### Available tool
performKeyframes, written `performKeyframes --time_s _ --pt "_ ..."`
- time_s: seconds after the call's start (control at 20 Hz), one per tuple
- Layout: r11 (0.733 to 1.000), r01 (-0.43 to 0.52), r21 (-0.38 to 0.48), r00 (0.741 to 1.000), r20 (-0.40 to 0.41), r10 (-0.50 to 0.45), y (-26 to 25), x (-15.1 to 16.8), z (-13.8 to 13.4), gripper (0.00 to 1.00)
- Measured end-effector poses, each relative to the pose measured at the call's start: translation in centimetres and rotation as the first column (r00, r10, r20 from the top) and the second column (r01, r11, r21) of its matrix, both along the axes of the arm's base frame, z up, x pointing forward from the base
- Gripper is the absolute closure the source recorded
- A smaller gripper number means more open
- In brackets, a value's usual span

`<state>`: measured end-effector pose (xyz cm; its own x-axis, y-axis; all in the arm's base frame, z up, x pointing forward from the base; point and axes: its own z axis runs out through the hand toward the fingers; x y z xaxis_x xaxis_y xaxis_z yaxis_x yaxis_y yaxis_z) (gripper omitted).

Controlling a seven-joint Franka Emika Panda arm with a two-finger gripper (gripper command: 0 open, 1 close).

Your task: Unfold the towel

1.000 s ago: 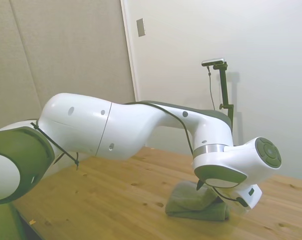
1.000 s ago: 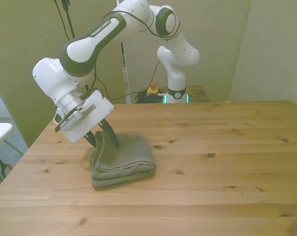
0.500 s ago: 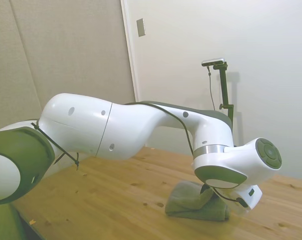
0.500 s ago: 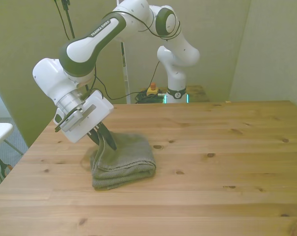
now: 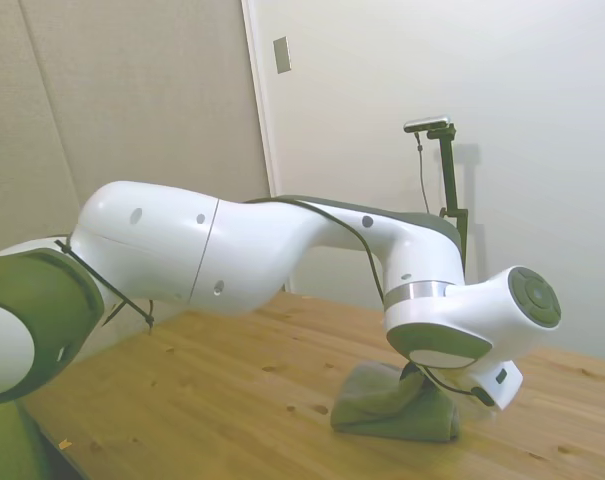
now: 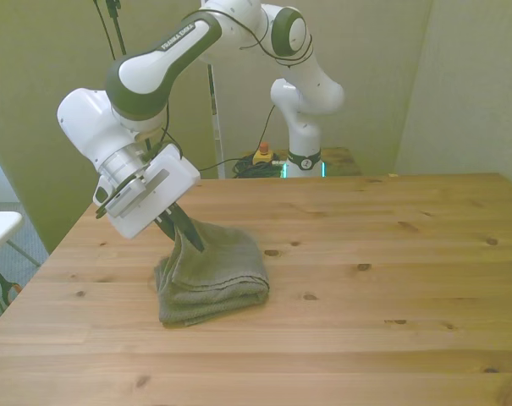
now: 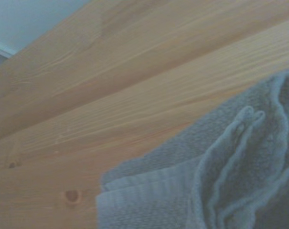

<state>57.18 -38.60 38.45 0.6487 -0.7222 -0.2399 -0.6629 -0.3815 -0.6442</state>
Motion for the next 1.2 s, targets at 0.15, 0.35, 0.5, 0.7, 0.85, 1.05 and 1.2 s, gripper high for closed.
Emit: performKeyframes --time_s 0.15,0.35,0.5,0.7,0.85,1.05,1.2 --pt "0.999 -0.031 -0.009 0.999 0.026 0.032 2.7 -0.2 3.0 1.0" --pt "0.997 -0.07 -0.019 0.997 0.041 0.071 6.3 -0.7 4.9 1.0" --pt "0.995 -0.093 -0.045 0.994 0.048 0.095 9.1 -0.7 5.1 1.0" --pt "0.988 -0.133 -0.083 0.989 0.05 0.138 13.1 -1.0 5.4 1.0" --pt "0.981 -0.167 -0.096 0.984 0.05 0.172 15.4 -1.7 5.7 1.0" --pt "0.973 -0.204 -0.108 0.977 0.042 0.209 17.5 -2.7 6.1 1.0" --pt "0.963 -0.241 -0.123 0.969 0.02 0.245 19.0 -3.3 5.8 1.0"
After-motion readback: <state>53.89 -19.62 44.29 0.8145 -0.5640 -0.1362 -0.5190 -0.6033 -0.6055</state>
